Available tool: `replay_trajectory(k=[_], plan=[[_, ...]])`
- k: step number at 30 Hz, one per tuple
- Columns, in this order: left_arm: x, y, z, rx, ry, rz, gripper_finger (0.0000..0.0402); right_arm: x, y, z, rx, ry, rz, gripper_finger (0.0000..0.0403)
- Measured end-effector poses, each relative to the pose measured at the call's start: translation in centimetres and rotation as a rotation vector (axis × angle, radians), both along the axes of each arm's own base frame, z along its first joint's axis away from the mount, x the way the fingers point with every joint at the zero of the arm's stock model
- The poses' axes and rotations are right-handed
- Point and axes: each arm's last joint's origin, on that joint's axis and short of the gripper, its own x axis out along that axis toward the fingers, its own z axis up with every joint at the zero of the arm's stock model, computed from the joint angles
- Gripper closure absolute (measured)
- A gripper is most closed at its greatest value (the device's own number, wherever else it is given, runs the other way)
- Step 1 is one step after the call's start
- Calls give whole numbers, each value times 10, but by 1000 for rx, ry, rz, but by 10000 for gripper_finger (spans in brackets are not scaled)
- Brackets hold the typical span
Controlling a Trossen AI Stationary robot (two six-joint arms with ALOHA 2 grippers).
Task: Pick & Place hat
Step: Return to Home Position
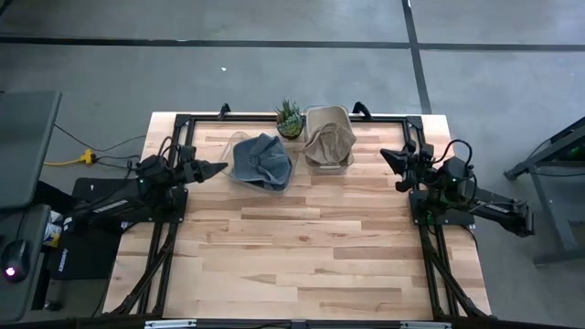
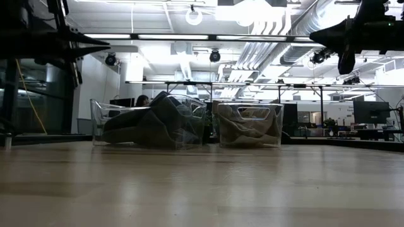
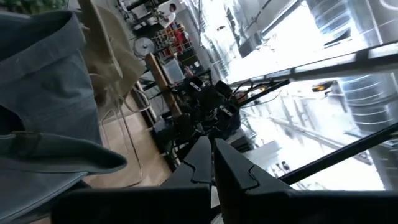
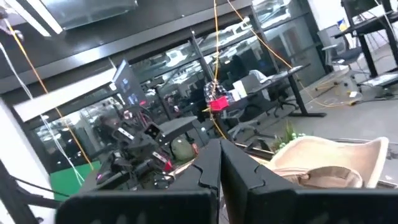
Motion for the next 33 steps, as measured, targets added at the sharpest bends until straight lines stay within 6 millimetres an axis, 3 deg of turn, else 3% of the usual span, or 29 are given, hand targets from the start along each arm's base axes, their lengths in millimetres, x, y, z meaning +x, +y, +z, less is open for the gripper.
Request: replay_trajectory(k=[10,14,18,26,33], plan=[[2,1,-6,-8,-20,17,401,0,-1,1,-19,0,-50,403],[2,1,-8,0,-5,19,401,4,-2,-15,-36,-47,-37,403],[2,1,-8,34,0,24,401,7,-3,-25,-16,12,-37,403],[2,3,-8,151,31,94,401,6,-3,-25,-174,77,-81,403],[3,2,-14,180,100,61,401,8,-3,-29,-212,147,-83,403]])
